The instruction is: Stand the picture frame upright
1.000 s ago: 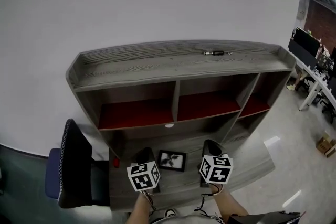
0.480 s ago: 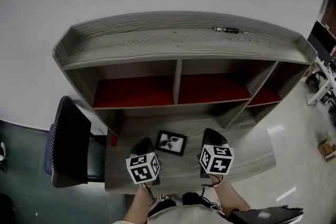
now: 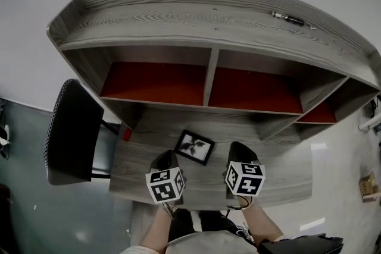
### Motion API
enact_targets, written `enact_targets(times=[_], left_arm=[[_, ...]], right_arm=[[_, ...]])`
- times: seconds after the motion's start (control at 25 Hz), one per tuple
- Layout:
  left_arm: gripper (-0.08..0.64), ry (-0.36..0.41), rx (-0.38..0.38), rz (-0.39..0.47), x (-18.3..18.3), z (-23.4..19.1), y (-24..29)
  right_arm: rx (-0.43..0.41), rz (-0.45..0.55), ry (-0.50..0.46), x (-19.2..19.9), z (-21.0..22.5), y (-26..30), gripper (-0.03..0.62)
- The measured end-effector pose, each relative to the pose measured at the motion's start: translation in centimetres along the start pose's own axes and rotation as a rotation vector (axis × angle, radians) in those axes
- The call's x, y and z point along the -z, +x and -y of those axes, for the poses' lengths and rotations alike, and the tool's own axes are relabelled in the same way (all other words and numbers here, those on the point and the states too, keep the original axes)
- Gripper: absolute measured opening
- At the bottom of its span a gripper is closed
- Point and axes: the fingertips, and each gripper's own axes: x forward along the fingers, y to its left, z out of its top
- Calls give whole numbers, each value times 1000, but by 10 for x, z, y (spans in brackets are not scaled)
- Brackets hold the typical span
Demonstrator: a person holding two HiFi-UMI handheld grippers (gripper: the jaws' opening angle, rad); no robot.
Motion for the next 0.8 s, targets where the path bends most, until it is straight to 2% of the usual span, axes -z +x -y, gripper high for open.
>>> enact_targets(times=[0.44,0.8], left_arm=[[12,-126,-100,-80,60,10,25],[14,-329,-100,-93,91,14,49]], right_arm=[[-100,-106,-68,40,0,35,31],[-140,-141,-115,61,0,46,32]])
